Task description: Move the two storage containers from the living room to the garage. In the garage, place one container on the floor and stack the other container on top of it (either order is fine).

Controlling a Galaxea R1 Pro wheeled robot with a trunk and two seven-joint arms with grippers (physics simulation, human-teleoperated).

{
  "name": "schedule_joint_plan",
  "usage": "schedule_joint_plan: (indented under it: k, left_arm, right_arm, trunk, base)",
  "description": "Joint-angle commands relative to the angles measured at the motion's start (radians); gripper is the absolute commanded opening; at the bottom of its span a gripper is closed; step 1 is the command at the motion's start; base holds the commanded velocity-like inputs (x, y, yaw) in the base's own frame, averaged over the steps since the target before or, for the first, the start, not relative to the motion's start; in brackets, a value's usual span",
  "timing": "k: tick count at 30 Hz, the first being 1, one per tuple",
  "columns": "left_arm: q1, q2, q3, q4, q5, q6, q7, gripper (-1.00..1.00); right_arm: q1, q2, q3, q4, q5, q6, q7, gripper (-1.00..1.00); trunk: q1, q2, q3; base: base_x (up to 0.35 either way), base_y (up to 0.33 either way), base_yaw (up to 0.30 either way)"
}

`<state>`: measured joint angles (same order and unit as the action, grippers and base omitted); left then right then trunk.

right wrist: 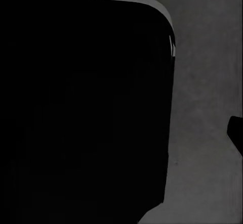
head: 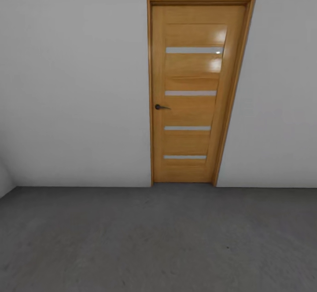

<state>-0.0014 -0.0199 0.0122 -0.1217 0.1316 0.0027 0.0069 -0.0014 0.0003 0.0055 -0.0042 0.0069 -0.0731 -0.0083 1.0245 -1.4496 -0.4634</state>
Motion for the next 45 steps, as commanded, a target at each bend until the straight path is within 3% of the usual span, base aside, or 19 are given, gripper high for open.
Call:
schedule_joint_plan:
  k: [1, 26, 45]
  left_arm:
    - [0.0, 0.001, 0.0, 0.0, 0.015, 0.0, 0.001, 1.0]
    - [0.0, 0.002, 0.0, 0.001, 0.022, 0.002, 0.001, 1.0]
    - [0.0, 0.004, 0.0, 0.002, 0.023, 0.01, 0.001, 1.0]
  right_arm:
    - [0.0, 0.0, 0.001, 0.0, 0.001, -0.003, -0.001, 1.0]
    - [0.0, -0.001, 0.005, 0.0, 0.004, 0.0, -0.001, 1.0]
    - [0.0, -0.001, 0.005, 0.0, 0.004, -0.001, -0.001, 1.0]
  trunk:
    - [0.0, 0.0, -0.001]
    - [0.0, 0.0, -0.001]
    - [0.0, 0.0, -0.001]
  base:
    - [0.294, -0.215, 0.0]
    - [0.293, -0.214, 0.0]
    - [0.314, -0.106, 0.0]
